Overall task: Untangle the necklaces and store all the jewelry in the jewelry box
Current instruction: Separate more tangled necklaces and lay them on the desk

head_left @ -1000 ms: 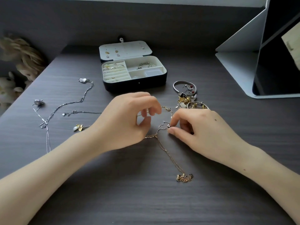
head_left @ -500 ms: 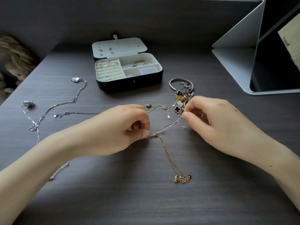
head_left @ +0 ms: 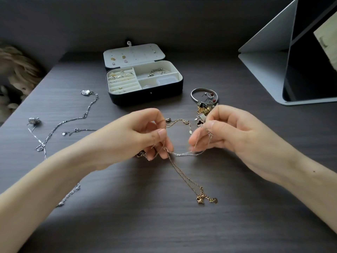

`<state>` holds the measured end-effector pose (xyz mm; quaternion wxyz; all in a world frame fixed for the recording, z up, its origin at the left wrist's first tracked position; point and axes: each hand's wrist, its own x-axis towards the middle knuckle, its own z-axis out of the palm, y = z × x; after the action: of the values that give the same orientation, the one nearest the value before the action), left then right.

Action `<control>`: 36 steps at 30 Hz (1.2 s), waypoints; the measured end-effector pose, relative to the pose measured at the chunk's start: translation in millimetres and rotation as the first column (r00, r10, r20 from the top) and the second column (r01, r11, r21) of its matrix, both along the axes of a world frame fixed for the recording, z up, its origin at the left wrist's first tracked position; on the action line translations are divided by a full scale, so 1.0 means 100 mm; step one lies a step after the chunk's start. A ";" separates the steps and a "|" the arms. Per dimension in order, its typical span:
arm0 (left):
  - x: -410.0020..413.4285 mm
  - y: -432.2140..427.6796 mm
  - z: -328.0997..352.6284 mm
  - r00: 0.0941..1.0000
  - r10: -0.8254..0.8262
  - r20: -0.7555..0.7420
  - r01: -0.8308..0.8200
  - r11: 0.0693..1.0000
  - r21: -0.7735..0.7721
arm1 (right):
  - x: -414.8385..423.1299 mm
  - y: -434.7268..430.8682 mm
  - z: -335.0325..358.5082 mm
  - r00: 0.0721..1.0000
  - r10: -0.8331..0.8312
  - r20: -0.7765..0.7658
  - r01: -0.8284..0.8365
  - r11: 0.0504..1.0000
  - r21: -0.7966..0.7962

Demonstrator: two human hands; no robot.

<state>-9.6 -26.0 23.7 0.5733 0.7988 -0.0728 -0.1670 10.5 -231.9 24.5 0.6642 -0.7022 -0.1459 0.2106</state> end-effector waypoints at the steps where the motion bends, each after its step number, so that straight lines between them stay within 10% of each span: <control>1: 0.00 0.00 0.00 1.000 0.004 0.007 -0.004 1.000 0.010 | 0.00 0.00 0.00 1.000 -0.007 0.008 0.007 1.000 -0.027; 17: 0.02 0.01 -0.11 0.983 -0.056 0.177 0.005 0.961 0.278 | 0.03 -0.02 -0.07 0.936 -0.002 0.352 0.136 0.925 -0.356; 32: -0.02 -0.02 -0.12 0.961 -0.161 0.224 0.092 0.952 0.291 | 0.09 -0.04 -0.19 0.784 -0.076 0.616 0.314 0.905 -0.287; 36: -0.02 -0.04 -0.12 0.981 -0.108 0.160 0.072 0.974 0.215 | 0.07 -0.01 -0.21 0.615 0.034 0.788 0.426 0.827 -0.368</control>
<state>-12.0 -30.4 12.0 0.4699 0.8617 -0.1402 -0.1305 17.6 -233.3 3.6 0.3410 -0.8876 -0.2689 -0.1534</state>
